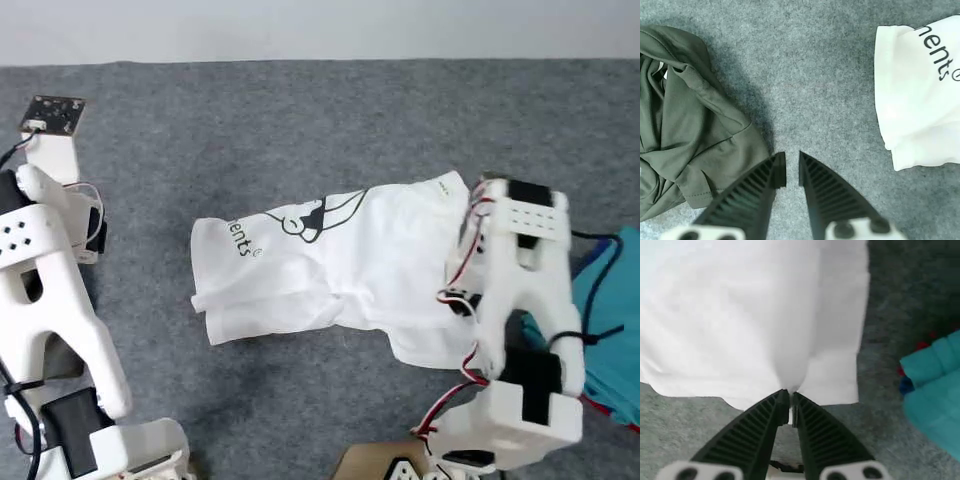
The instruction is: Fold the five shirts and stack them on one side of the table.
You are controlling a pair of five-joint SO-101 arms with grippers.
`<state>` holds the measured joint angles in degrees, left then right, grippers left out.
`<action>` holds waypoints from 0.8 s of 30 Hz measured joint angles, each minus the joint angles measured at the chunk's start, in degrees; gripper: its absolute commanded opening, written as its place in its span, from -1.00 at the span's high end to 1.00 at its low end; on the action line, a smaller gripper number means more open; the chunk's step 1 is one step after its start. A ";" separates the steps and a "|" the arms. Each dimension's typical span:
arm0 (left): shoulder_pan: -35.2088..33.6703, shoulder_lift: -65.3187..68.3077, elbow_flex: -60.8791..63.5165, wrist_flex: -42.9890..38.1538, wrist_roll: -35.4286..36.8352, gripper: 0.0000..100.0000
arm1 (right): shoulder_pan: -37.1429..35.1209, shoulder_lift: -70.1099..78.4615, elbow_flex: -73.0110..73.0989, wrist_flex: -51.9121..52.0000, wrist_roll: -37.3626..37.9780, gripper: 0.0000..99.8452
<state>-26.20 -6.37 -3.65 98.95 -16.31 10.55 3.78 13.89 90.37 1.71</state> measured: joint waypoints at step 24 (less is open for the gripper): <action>3.34 0.00 2.55 0.00 0.00 0.91 | 14.86 -0.09 5.98 3.25 18.20 0.98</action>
<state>-22.86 -6.37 -1.10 98.95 -16.31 25.41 3.69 19.87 93.63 19.91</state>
